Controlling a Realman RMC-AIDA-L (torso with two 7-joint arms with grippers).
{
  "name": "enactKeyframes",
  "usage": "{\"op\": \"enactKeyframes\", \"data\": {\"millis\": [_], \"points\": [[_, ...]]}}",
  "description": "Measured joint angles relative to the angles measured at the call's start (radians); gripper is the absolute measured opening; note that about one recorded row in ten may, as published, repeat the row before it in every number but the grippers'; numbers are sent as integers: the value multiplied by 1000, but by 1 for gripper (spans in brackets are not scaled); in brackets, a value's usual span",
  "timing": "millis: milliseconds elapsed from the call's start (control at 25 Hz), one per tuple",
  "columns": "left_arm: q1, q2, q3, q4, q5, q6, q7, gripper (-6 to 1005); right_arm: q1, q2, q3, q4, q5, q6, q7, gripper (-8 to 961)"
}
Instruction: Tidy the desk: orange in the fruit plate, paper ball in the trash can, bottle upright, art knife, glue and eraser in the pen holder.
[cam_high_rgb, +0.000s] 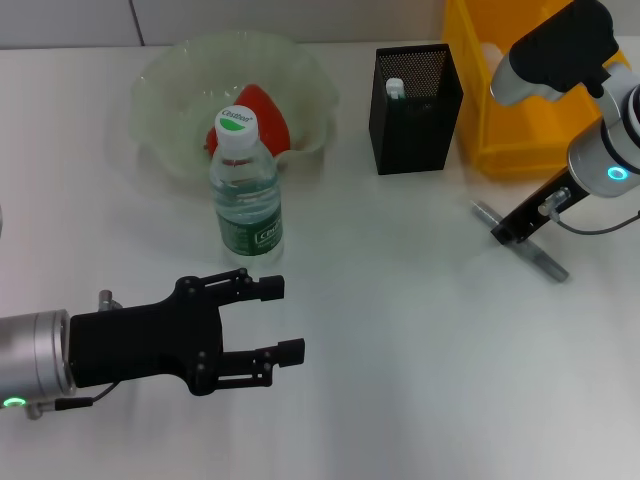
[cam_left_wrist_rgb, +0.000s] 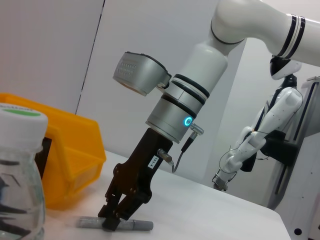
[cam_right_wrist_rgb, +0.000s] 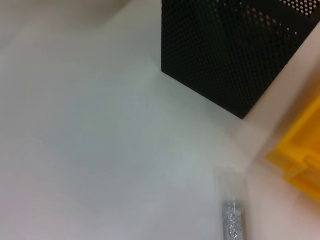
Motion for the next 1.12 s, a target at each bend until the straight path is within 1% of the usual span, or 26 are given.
{"op": "enactKeyframes", "data": {"millis": [360, 440, 560, 640, 720, 800, 880, 920, 1000, 1040, 1120], "points": [[5, -2, 0, 0, 0, 3, 1, 799, -21, 2, 0, -35, 4, -9, -1, 136], [7, -3, 0, 0, 0, 6, 0, 799, -39, 2, 1, -75, 9, -22, -2, 136], [8, -3, 0, 0, 0, 9, -2, 799, -88, 1, 13, -187, 69, -60, -24, 135], [9, -3, 0, 0, 0, 10, -3, 799, -133, -1, 41, -279, 173, -102, -69, 135], [10, -3, 0, 0, 0, 11, -3, 799, -181, -3, 107, -362, 308, -146, -135, 135], [12, -3, 0, 0, 0, 12, -2, 799, -229, -4, 200, -410, 464, -175, -222, 134], [13, -3, 0, 0, 0, 13, -1, 799, -271, -2, 279, -403, 632, -170, -331, 134], [13, -3, 0, 0, 0, 13, 0, 799, -296, 0, 312, -372, 740, -153, -402, 134], [15, -3, 0, 1, -1, 14, 2, 799, -334, 3, 347, -262, 983, -102, -577, 134], [14, -4, 0, 2, -1, 14, 3, 799, -341, 2, 352, -182, 1101, -79, -684, 134], [14, -5, 0, 5, -1, 15, 3, 799, -341, 2, 349, 32, 1345, -62, -946, 133]]}}
